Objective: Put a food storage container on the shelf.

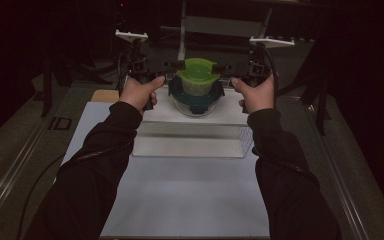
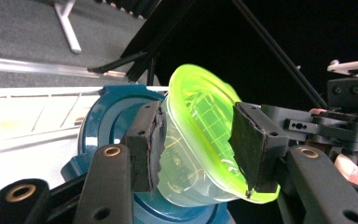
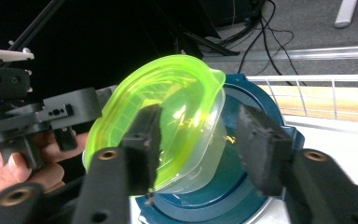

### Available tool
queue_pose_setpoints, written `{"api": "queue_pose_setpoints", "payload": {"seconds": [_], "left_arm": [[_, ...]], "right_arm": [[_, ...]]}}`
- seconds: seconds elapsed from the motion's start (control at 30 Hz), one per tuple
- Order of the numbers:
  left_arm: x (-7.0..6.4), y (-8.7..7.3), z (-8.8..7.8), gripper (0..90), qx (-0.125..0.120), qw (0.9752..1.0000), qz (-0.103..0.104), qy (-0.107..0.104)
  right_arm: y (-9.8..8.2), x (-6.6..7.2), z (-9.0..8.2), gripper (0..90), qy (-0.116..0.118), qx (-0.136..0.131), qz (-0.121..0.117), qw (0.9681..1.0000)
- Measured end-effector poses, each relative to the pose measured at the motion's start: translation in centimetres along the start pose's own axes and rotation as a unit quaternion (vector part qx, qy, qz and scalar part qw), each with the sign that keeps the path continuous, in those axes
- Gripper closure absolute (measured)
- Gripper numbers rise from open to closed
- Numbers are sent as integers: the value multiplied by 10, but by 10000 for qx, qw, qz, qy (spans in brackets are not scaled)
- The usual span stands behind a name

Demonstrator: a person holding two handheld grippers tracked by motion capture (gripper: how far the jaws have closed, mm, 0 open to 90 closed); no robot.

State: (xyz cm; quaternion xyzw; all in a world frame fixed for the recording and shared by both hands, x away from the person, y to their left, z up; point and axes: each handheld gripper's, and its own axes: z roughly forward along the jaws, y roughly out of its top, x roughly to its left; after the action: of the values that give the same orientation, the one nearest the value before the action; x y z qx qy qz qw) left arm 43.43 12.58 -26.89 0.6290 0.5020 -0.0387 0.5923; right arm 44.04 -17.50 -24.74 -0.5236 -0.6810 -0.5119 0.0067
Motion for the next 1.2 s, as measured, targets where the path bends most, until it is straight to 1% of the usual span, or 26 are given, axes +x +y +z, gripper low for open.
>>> {"api": "queue_pose_setpoints", "payload": {"seconds": [0.07, 0.13, 0.17, 0.2, 0.23, 0.27, 0.3, 0.33, 0.37, 0.4, 0.43, 0.47, 0.5, 0.53, 0.57, 0.6, 0.63, 0.7, 0.73, 0.8, 0.9, 1.0, 1.13, 1.2], "left_arm": [[-1, 1, -5, 506, -37, 10000, 21, -66], [-4, 1, -10, 453, -72, 9999, 74, -124], [-5, 0, -12, 425, -106, 9996, 139, -205], [-7, -1, -14, 389, -135, 9994, 215, -233], [-9, -3, -16, 377, -145, 9984, 416, -350], [-11, -5, -17, 344, -93, 9971, 564, -496], [-12, -6, -18, 299, -60, 9964, 608, -596], [-14, -8, -18, 292, -42, 9956, 643, -681], [-16, -9, -19, 286, 0, 9951, 716, -686], [-19, -11, -20, 259, -30, 9944, 790, -700], [-21, -12, -21, 206, -26, 9938, 853, -713], [-24, -15, -23, 166, -32, 9934, 946, -648], [-24, -15, -23, 105, -32, 9934, 946, -648], [-25, -17, -24, 105, 1, 9929, 1002, -642], [-26, -18, -25, 39, 28, 9934, 1008, -541], [-27, -20, -26, 0, -32, 9940, 1002, -448], [-27, -22, -28, 0, -72, 9938, 1029, -412], [-28, -26, -31, 0, -121, 9922, 1140, -480], [-28, -28, -32, 0, -108, 9916, 1195, -488], [-29, -34, -36, 0, -133, 9901, 1332, -432], [-30, -43, -41, 0, -160, 9873, 1529, -410], [-30, -51, -45, 0, -141, 9859, 1598, -482], [-30, -63, -49, 0, -104, 9848, 1650, -542], [-30, -70, -51, 0, -99, 9841, 1680, -566]], "right_arm": [[0, 1, -2, 438, 25, -35, -59, 10000], [0, 2, -5, 393, 80, -55, -88, 9999], [0, 3, -6, 370, 65, -99, -117, 9999], [-1, 3, -8, 345, 56, -113, -171, 9998], [-1, 4, -10, 327, 56, -143, -180, 9997], [-1, 4, -11, 298, 67, -163, -213, 9996], [-1, 5, -13, 283, 102, -149, -272, 9995], [-2, 5, -14, 274, 84, -138, -334, 9993], [-2, 5, -15, 256, 80, -134, -362, 9992], [-3, 4, -16, 237, 140, -130, -361, 9992], [-4, 5, -18, 218, 171, -111, -403, 9990], [-5, 5, -18, 205, 175, -101, -462, 9987], [-5, 5, -18, 205, 175, -101, -462, 9987], [-8, 7, -21, 189, 235, -87, -570, 9981], [-9, 7, -22, 189, 229, -97, -628, 9977], [-11, 8, -23, 189, 223, -98, -684, 9974], [-12, 9, -25, 189, 225, -110, -712, 9971], [-16, 11, -28, 190, 268, -138, -751, 9967], [-19, 12, -29, 192, 246, -122, -813, 9963], [-23, 13, -31, 192, 204, -122, -947, 9952], [-30, 13, -34, 192, 264, -85, -977, 9948], [-39, 13, -36, 193, 285, -99, -1060, 9939], [-52, 10, -37, 193, 395, -81, -1081, 9933], [-60, 9, -37, 192, 419, -50, -1130, 9927]]}}
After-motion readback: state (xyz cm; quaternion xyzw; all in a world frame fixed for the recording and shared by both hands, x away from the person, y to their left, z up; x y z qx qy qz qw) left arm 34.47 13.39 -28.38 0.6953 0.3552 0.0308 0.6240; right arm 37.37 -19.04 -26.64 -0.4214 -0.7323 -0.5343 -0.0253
